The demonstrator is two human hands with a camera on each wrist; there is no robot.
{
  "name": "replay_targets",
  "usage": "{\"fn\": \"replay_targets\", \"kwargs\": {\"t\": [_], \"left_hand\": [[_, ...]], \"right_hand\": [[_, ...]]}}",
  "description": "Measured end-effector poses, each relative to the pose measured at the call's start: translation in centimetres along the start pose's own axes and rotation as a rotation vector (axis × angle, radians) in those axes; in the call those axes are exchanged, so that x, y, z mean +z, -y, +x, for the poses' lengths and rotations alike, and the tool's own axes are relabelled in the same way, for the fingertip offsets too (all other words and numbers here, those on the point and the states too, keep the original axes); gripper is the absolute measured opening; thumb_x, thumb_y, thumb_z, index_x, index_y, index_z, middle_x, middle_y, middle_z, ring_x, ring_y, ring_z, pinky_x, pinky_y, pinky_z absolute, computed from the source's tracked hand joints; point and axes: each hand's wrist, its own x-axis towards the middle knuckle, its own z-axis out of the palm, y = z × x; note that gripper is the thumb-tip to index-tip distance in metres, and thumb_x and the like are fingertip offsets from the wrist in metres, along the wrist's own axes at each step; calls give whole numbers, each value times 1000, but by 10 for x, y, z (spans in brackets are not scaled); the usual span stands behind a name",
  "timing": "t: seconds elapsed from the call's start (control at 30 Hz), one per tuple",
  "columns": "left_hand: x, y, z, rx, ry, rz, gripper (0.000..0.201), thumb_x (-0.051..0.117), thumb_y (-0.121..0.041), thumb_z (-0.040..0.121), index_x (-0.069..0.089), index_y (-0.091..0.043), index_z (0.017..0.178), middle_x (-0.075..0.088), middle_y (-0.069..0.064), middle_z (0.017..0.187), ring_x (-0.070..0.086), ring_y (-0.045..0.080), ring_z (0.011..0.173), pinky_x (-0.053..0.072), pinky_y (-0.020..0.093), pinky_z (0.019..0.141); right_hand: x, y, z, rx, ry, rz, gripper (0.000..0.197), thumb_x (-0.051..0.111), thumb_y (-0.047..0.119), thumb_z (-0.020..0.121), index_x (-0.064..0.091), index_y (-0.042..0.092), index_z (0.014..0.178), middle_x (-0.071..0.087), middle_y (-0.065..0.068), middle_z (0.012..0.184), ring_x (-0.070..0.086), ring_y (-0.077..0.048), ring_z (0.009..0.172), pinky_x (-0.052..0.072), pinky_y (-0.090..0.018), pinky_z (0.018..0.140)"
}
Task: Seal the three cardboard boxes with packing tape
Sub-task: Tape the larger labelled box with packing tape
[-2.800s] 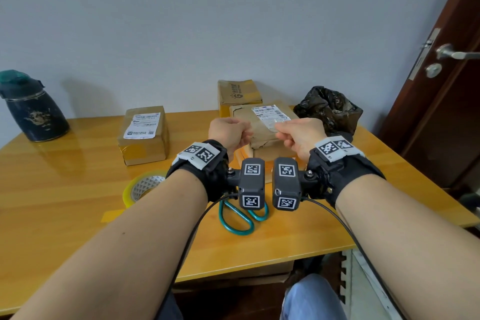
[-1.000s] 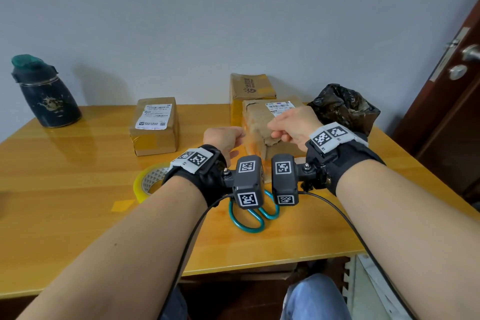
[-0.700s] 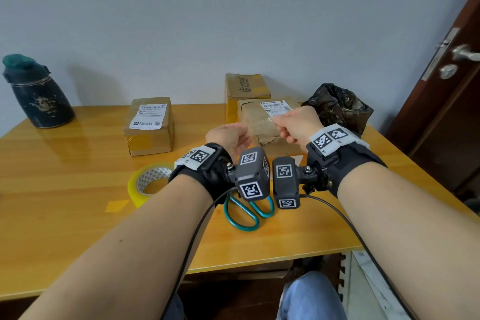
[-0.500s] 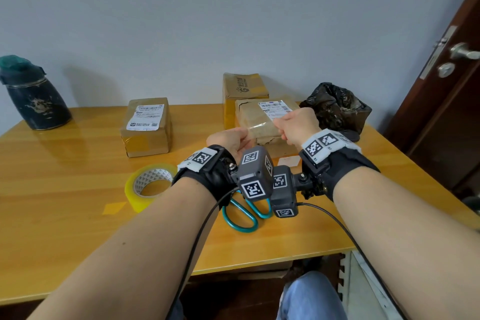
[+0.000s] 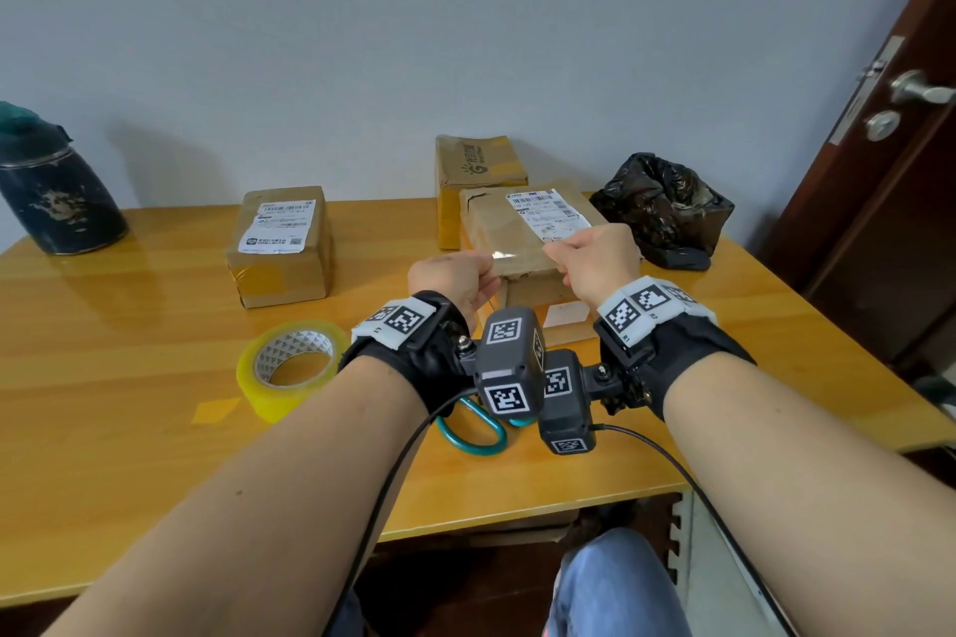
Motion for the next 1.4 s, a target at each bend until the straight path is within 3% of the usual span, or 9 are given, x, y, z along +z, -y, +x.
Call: {"fn": "replay_targets", "kwargs": {"t": [0.13, 0.3, 0.43, 0.7, 0.8, 0.97, 1.13, 1.3, 1.4], "left_hand": [[1, 2, 0, 3, -5, 3, 7, 64, 6, 85, 65, 4, 92, 62, 13, 74, 60, 15, 57, 56, 21, 56], [1, 5, -1, -9, -24, -8, 14, 66, 5, 85, 65, 5, 99, 64, 13, 75, 60, 16, 57, 58, 23, 57], [-1, 4, -4, -69, 2, -58, 18, 67, 4, 85, 63, 6, 103, 64, 16, 81, 62, 17, 64, 56, 21, 50], [1, 4, -4, -151, 3, -84, 14, 74, -1, 80, 65, 3, 90, 67, 15, 78, 62, 14, 53, 55, 20, 46], [0, 4, -2, -174, -4, -89, 15, 76, -3, 79, 62, 0, 79, 65, 13, 71, 60, 12, 45, 53, 19, 43], [-1, 9, 2, -196, 4, -67, 17, 77, -6, 78, 61, 1, 79, 64, 12, 69, 59, 12, 43, 54, 20, 43], [-7, 9, 8, -212, 77, 43, 18, 77, -13, 80, 64, -5, 89, 63, 6, 66, 59, 11, 43, 51, 19, 40], [-15, 10, 15, -182, 132, 259, 28, 73, -27, 84, 52, -11, 76, 55, 3, 56, 49, 11, 27, 39, 14, 32], [-24, 14, 18, -164, 188, 331, 34, 73, -37, 83, 52, -13, 70, 58, 2, 44, 54, 14, 31, 42, 17, 35]], "right_hand": [[1, -4, -3, -17, -25, 20, 27, 65, 14, 87, 69, -12, 79, 54, 0, 54, 52, -11, 55, 51, -31, 66], [0, -5, -2, -46, -24, 1, 22, 66, 17, 85, 73, -2, 77, 73, -15, 94, 62, -19, 77, 55, -32, 68], [-1, -5, 0, -11, -20, 9, 19, 68, 19, 83, 76, 2, 84, 72, -12, 84, 66, -24, 80, 57, -41, 78], [-2, -3, -1, 30, -16, 17, 14, 74, 21, 78, 77, 9, 85, 73, -9, 87, 68, -23, 84, 56, -36, 80], [-3, -3, -1, 43, -15, 31, 11, 75, 20, 77, 76, 11, 82, 73, -7, 85, 69, -23, 86, 56, -39, 82], [-2, -4, -2, 42, -7, 36, 11, 76, 21, 76, 70, 17, 67, 73, -7, 83, 68, -25, 86, 55, -41, 84], [-1, -5, -1, 41, -14, 31, 17, 73, 17, 78, 68, 13, 63, 70, -6, 74, 69, -25, 81, 56, -38, 81], [2, -8, 0, 68, -24, 68, 11, 74, 19, 77, 70, 14, 68, 72, -5, 79, 68, -24, 85, 56, -39, 82], [1, -13, 2, 89, -26, 109, 9, 75, 20, 76, 71, 17, 69, 72, -5, 81, 68, -21, 84, 57, -36, 82]]}}
